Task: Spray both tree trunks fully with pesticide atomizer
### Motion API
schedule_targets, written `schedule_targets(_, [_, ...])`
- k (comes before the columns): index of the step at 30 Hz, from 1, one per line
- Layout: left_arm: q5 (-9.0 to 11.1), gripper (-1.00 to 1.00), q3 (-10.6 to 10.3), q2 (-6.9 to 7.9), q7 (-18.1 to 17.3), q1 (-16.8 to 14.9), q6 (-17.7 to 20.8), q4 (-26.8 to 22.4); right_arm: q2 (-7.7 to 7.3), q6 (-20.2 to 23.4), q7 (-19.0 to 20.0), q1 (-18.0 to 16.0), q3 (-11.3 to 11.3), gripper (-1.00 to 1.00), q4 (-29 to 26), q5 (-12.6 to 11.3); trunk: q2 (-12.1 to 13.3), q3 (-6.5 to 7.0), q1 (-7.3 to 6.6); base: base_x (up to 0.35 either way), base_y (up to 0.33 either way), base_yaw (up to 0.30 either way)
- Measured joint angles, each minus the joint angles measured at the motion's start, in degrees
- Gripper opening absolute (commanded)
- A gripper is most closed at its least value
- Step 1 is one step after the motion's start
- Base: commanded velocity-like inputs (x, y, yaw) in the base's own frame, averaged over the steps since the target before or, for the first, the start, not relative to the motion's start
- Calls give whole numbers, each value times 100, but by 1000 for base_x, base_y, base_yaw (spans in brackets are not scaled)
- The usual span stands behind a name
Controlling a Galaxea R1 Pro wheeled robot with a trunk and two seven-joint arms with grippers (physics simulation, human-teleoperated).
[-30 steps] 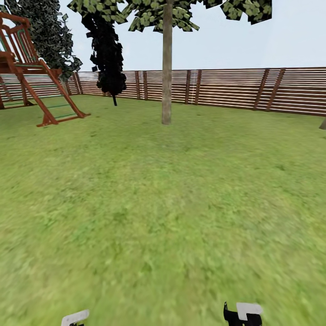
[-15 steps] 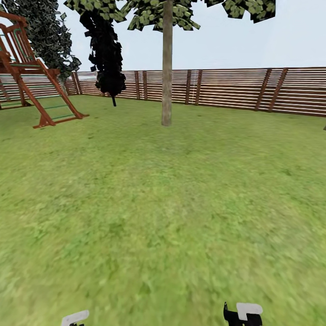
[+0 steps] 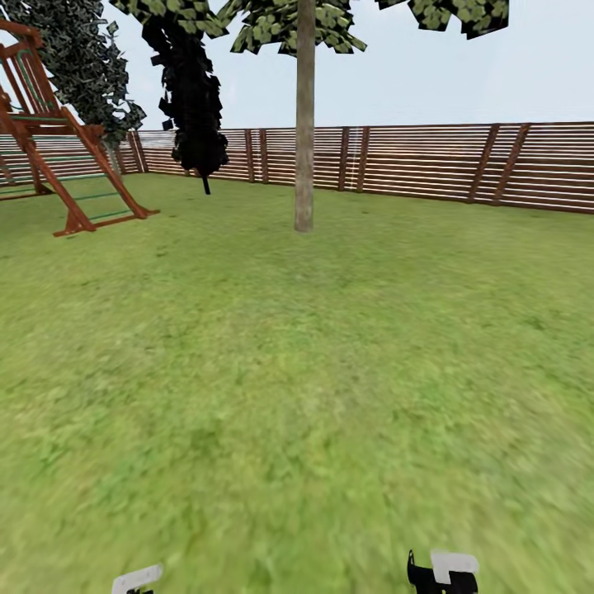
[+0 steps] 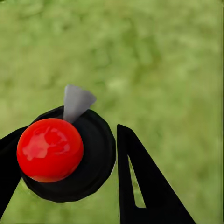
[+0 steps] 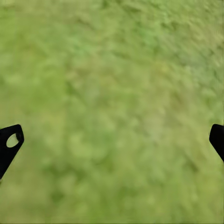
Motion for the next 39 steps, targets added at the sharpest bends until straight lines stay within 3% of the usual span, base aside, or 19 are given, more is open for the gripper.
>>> schedule_targets(39, [0,-100,-3,0,0,0,0,0,-9,1,3,0,-1,100,0,9,0,0,0,337,0,0])
